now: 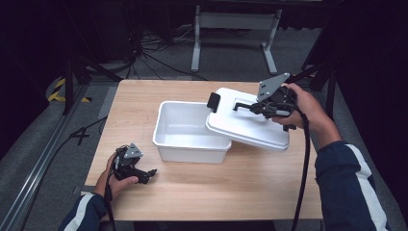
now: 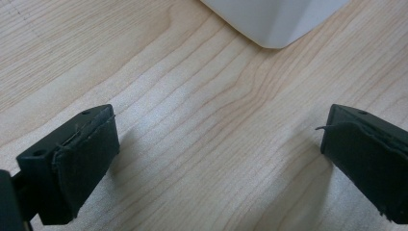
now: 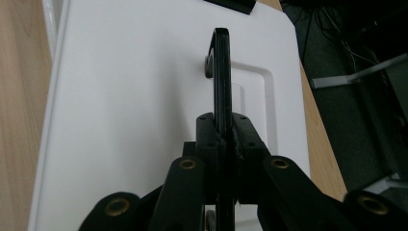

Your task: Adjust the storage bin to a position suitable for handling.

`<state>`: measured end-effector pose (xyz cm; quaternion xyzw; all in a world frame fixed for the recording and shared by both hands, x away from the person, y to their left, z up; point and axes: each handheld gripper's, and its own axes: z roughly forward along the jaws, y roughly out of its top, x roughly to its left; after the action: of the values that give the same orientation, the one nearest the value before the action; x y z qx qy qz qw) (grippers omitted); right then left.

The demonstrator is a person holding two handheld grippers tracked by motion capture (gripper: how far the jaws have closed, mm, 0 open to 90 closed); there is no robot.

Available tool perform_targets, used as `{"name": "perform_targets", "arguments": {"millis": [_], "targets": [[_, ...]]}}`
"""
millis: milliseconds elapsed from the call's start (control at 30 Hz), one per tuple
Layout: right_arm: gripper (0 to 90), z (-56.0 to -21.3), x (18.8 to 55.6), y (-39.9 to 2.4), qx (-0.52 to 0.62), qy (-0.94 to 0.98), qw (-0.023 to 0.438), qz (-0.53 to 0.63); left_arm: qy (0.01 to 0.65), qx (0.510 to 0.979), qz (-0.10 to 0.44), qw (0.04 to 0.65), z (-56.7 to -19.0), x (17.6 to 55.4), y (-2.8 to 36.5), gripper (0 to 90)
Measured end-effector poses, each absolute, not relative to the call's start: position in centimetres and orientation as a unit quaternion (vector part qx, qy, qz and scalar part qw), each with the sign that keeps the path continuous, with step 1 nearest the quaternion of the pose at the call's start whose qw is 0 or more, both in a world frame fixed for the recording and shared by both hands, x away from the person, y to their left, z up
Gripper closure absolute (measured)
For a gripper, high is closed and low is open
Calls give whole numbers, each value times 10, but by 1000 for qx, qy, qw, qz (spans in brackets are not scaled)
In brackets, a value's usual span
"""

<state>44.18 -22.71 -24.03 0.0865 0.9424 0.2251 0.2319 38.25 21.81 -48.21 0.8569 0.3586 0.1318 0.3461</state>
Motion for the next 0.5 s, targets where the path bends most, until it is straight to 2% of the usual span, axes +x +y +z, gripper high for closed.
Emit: {"name": "perform_targets", "arguments": {"millis": [500], "targets": [[842,-249,443,-289,149,931,246,226,359,857,132,346,-482,383,218,2]]}}
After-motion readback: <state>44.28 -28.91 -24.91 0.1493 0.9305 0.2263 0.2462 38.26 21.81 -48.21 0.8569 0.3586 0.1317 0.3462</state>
